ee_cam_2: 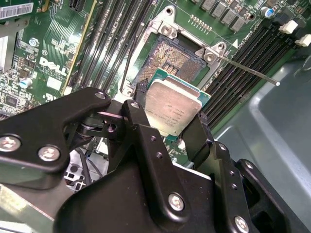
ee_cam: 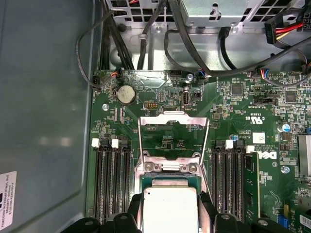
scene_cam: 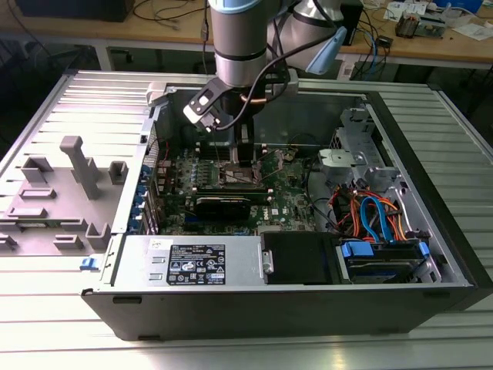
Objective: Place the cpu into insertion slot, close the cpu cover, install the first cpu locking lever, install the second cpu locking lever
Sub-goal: 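Place the cpu into insertion slot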
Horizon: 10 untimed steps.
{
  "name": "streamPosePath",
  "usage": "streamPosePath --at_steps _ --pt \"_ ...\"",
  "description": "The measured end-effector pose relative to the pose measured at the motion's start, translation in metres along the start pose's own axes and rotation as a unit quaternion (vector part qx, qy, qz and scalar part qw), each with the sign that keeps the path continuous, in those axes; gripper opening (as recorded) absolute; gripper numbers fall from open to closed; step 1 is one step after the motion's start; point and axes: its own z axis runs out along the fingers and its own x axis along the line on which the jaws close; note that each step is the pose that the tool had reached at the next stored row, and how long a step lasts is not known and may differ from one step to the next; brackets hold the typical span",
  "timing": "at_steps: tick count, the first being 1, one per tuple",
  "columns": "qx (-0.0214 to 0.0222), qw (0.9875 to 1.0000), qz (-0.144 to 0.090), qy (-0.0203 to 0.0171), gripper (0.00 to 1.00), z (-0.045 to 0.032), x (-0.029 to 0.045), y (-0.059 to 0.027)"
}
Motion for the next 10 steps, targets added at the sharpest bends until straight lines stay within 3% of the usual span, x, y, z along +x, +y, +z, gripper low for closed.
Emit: streamPosePath --at_steps 10 --pt "-0.0002 1.0000 0.000 0.0002 0.55 0.0033 0.0000 -0.0002"
